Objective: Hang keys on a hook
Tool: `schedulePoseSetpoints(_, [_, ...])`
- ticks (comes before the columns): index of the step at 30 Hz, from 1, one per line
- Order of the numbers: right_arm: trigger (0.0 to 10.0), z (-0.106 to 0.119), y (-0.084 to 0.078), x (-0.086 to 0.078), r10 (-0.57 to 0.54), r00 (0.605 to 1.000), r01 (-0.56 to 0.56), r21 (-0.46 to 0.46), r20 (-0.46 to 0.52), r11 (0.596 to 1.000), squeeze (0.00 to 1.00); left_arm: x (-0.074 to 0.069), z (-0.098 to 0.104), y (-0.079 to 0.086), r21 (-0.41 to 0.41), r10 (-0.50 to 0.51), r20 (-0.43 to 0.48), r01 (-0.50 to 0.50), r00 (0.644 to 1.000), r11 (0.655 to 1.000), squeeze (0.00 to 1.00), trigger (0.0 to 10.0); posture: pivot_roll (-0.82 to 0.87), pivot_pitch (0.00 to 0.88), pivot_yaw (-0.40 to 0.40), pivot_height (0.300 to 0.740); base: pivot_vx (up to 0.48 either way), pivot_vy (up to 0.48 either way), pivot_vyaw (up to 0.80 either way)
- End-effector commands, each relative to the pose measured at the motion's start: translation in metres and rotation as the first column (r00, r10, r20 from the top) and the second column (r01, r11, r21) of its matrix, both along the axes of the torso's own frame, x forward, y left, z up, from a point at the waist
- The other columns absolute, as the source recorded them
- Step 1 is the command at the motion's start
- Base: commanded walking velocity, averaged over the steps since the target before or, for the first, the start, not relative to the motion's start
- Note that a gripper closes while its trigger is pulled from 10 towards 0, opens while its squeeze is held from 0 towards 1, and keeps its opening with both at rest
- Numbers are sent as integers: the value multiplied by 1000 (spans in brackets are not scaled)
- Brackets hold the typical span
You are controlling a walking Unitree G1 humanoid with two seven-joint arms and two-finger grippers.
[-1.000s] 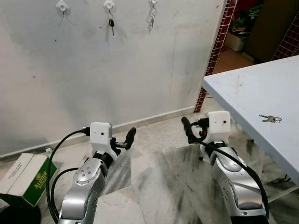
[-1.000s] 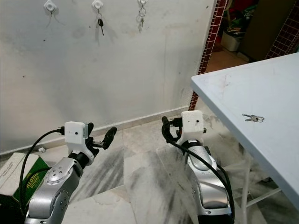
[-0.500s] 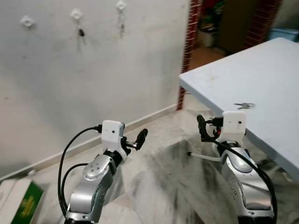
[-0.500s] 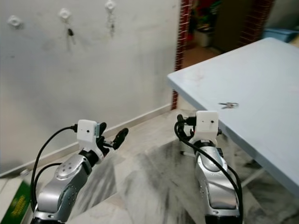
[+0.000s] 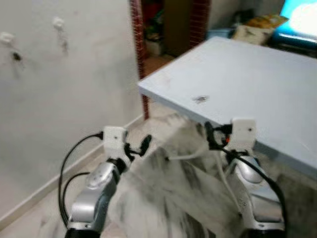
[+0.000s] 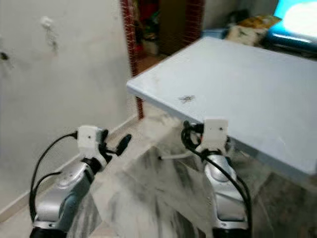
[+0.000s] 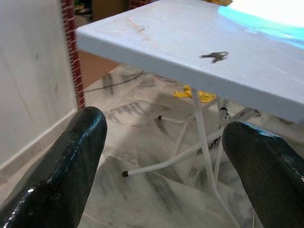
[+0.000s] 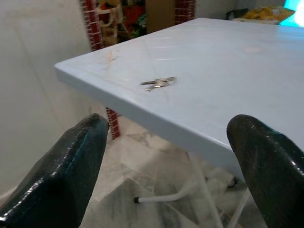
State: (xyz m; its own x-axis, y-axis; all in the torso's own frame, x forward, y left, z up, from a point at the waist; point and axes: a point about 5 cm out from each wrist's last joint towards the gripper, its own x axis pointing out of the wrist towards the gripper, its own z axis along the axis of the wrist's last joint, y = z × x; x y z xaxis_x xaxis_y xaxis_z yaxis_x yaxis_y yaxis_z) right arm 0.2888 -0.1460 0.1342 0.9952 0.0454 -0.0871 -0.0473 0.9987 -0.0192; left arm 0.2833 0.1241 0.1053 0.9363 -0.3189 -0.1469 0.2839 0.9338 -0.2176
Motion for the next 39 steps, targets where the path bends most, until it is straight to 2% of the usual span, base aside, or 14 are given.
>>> schedulePoseSetpoints(1, [10000, 3, -4, 0, -10, 1000, 10, -6, 13, 1000, 0, 1, 1, -4, 3, -7, 1, 7, 1000, 1000, 0, 10000, -85, 0, 92, 740, 0, 0, -800])
schedulePoseSetpoints(6, [10000, 4, -3, 1, -6, 1000, 6, -1, 15, 1000, 0, 1, 1, -3, 0, 0, 4, 0, 1000, 1000, 0, 10000, -77, 0, 90, 740, 0, 0, -613])
schedulePoseSetpoints(18, [10000, 4, 7, 7, 39, 999, -39, 3, 27, 999, 0, 0, 6, 1, -14, 4, 41, -4, 999, 1000, 0, 10000, -47, 0, 76, 740, 0, 0, 0])
schedulePoseSetpoints(25, [10000, 6, 12, 9, 48, 998, -48, 10, 38, 999, 0, -1, 5, 1, -11, -5, 46, 5, 999, 1000, 0, 10000, -56, 0, 85, 740, 329, 0, 0])
schedulePoseSetpoints(33, [10000, 2, 7, 5, 30, 999, -30, 7, 28, 1000, 0, 1, 7, -3, -8, -30, 47, 30, 998, 1000, 0, 10000, -63, 0, 99, 740, 365, 0, 0])
schedulePoseSetpoints(39, [10000, 1, 8, 3, 30, 999, -30, 9, 24, 999, 0, 1, 7, -3, -6, -34, 46, 35, 998, 999, 0, 10000, -58, 0, 95, 740, 377, 0, 0])
